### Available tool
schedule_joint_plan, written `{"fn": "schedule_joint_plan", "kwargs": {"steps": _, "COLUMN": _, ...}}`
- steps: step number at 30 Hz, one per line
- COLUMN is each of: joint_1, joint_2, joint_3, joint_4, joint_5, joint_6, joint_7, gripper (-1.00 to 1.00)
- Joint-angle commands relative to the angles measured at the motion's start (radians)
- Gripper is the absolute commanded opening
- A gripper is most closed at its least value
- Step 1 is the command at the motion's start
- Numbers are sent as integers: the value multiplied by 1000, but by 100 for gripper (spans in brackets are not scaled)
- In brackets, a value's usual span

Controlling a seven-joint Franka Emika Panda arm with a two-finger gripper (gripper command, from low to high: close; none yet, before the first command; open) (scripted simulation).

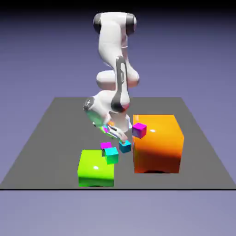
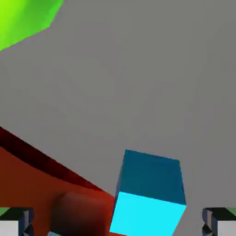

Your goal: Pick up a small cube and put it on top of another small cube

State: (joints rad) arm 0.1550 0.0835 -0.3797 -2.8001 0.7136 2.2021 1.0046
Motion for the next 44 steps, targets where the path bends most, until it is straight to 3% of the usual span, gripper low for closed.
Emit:
{"fn": "schedule_joint_plan", "kwargs": {"steps": 1, "joint_1": 1, "joint_2": 2, "joint_3": -1, "joint_4": 0, "joint_5": 2, "joint_6": -2, "joint_7": 1, "gripper": 0}}
{"fn": "schedule_joint_plan", "kwargs": {"steps": 9, "joint_1": 16, "joint_2": 211, "joint_3": 129, "joint_4": 17, "joint_5": 280, "joint_6": 106, "joint_7": -187, "gripper": 0}}
{"fn": "schedule_joint_plan", "kwargs": {"steps": 10, "joint_1": 16, "joint_2": 211, "joint_3": 129, "joint_4": 17, "joint_5": 280, "joint_6": 106, "joint_7": -187, "gripper": -100}}
{"fn": "schedule_joint_plan", "kwargs": {"steps": 19, "joint_1": 1, "joint_2": 2, "joint_3": -1, "joint_4": 0, "joint_5": 2, "joint_6": -2, "joint_7": 1, "gripper": -100}}
{"fn": "schedule_joint_plan", "kwargs": {"steps": 35, "joint_1": -511, "joint_2": -36, "joint_3": 367, "joint_4": 473, "joint_5": 53, "joint_6": -228, "joint_7": 582, "gripper": -100}}
{"fn": "schedule_joint_plan", "kwargs": {"steps": 41, "joint_1": -473, "joint_2": 57, "joint_3": 415, "joint_4": 428, "joint_5": 148, "joint_6": -88, "joint_7": 516, "gripper": -100}}
{"fn": "schedule_joint_plan", "kwargs": {"steps": 42, "joint_1": -473, "joint_2": 57, "joint_3": 415, "joint_4": 428, "joint_5": 148, "joint_6": -88, "joint_7": 516, "gripper": 100}}
{"fn": "schedule_joint_plan", "kwargs": {"steps": 44, "joint_1": -485, "joint_2": 29, "joint_3": 401, "joint_4": 442, "joint_5": 119, "joint_6": -131, "joint_7": 537, "gripper": 100}}
